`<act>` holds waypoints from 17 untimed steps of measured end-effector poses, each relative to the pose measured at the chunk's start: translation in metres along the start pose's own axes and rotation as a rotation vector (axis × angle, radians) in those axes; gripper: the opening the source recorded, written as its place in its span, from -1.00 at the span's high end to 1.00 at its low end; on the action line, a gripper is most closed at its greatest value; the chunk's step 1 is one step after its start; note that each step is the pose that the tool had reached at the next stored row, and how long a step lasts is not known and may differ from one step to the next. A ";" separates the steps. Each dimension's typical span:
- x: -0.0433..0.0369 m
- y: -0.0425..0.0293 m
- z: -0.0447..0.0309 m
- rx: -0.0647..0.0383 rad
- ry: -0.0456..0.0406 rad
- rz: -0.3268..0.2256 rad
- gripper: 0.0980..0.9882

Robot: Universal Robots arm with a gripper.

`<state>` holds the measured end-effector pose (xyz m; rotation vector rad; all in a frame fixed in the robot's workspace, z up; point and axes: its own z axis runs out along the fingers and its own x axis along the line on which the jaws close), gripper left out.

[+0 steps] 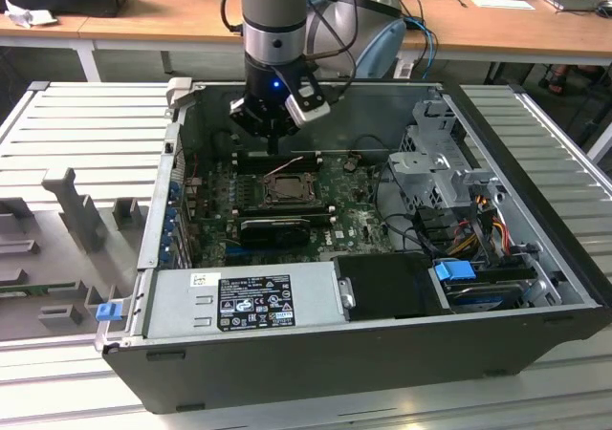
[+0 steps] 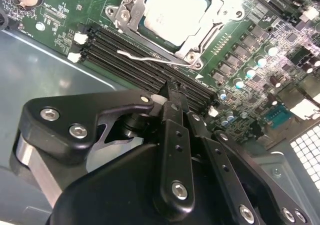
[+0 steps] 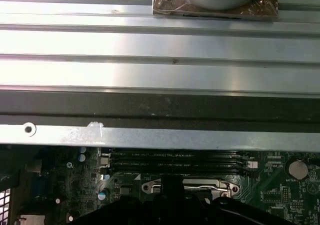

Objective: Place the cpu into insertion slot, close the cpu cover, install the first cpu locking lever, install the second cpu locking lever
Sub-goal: 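Install the first cpu locking lever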

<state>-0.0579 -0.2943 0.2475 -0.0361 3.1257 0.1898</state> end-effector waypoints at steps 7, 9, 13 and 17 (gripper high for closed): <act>-0.0009 0.0000 0.0001 -0.002 -0.0002 0.000 0.98; -0.0010 0.0000 0.0002 -0.003 -0.0002 0.000 0.98; -0.0045 -0.0002 0.0013 -0.008 -0.0005 0.000 0.98; -0.0076 -0.0007 0.0047 -0.009 -0.0003 -0.009 0.98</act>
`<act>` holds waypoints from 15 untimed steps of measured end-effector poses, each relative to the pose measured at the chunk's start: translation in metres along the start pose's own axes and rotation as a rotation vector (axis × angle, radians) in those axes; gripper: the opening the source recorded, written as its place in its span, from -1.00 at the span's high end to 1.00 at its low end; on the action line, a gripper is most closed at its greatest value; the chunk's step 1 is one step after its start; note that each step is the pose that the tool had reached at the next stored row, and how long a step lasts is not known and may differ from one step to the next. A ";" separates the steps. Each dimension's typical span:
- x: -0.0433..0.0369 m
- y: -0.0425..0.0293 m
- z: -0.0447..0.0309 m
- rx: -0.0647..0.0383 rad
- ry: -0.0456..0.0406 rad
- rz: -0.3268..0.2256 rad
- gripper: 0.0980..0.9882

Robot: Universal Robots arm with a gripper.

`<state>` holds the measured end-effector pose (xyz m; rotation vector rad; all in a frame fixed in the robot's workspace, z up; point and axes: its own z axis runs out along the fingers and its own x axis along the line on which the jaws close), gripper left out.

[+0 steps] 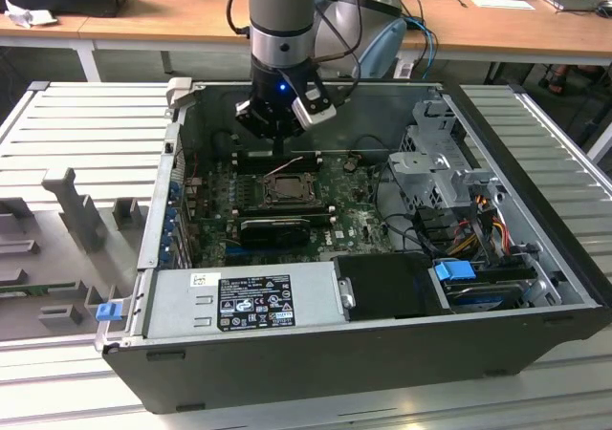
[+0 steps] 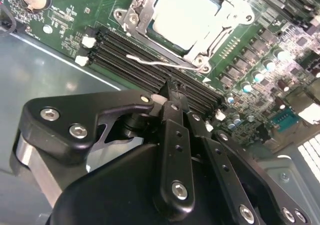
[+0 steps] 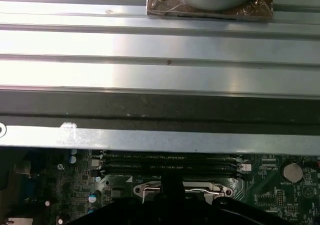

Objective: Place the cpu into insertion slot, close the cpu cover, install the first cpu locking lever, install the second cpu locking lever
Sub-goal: 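Install the first cpu locking lever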

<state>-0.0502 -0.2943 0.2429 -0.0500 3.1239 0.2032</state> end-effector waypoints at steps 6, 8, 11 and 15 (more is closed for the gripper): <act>-0.0054 -0.0013 0.0089 0.000 0.0011 -0.014 0.98; -0.0077 -0.0018 0.0123 -0.001 0.0054 -0.047 0.98; -0.0114 -0.0020 0.0137 -0.001 0.0060 -0.051 0.98; -0.0166 -0.0024 0.0165 -0.001 0.0059 -0.051 0.98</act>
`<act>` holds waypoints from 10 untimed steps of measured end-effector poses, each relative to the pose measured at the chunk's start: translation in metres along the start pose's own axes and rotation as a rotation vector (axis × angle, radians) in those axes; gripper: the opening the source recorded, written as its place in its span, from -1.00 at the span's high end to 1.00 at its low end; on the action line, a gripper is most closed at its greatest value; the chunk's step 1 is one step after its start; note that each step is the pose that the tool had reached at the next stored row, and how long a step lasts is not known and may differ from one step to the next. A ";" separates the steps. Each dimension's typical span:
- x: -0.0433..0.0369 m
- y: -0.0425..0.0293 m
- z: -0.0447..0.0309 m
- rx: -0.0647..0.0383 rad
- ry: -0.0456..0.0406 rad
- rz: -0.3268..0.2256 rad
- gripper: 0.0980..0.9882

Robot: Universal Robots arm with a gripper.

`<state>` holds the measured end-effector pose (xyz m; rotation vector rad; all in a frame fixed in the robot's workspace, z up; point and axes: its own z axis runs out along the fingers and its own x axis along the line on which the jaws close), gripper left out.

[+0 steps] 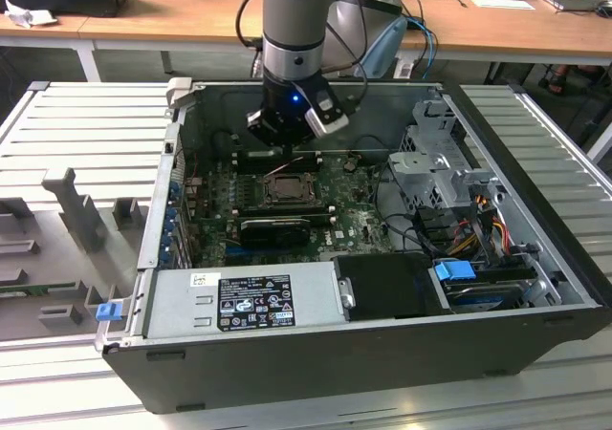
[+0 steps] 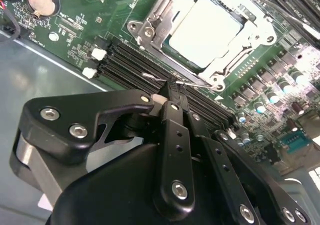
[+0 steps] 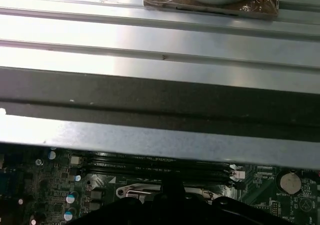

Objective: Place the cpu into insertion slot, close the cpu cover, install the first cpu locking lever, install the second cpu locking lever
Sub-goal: 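Install the first cpu locking lever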

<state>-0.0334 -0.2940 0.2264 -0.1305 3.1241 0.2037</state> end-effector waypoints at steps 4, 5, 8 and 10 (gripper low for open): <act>-0.0051 -0.0004 0.0039 0.000 0.0002 -0.001 0.98; -0.0063 -0.0002 0.0048 0.000 0.0003 -0.002 0.98; -0.0093 0.0007 0.0076 0.000 0.0006 -0.004 0.98; -0.0105 0.0006 0.0095 0.000 0.0009 -0.007 0.98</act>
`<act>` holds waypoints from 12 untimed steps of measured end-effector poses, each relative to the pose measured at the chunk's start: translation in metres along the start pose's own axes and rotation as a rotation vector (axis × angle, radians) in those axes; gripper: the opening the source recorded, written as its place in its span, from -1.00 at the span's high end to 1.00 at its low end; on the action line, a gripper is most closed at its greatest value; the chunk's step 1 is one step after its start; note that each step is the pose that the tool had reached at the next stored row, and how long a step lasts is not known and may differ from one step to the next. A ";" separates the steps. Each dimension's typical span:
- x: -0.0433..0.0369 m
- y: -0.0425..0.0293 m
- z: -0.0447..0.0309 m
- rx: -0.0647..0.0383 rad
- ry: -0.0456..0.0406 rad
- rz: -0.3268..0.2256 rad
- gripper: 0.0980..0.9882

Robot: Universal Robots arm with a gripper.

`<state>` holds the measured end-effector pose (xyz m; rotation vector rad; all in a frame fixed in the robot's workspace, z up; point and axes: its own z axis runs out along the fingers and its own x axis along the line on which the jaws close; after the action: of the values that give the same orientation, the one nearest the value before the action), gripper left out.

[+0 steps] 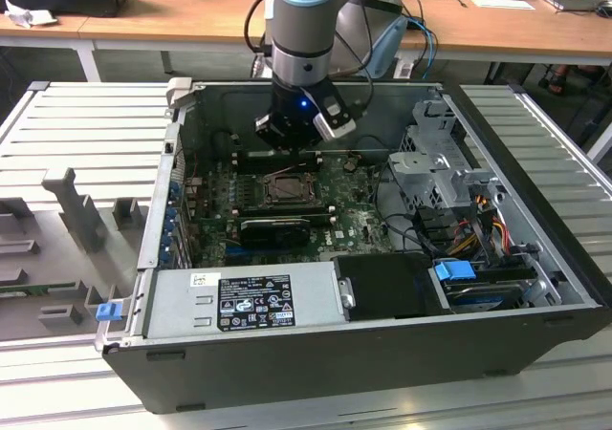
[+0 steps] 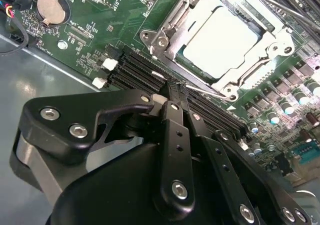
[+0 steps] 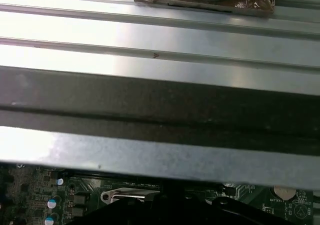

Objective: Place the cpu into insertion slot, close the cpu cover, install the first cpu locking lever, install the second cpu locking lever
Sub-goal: 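Install the first cpu locking lever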

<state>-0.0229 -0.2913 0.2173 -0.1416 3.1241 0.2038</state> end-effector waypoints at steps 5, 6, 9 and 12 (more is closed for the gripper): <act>-0.0023 -0.0007 0.0051 0.000 0.0004 -0.003 0.98; -0.0027 -0.0008 0.0060 0.000 0.0005 -0.003 0.98; -0.0028 -0.0010 0.0075 0.000 0.0007 -0.005 0.98; -0.0028 -0.0012 0.0089 0.000 0.0008 -0.006 0.98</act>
<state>-0.0200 -0.2911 0.2083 -0.1503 3.1242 0.2031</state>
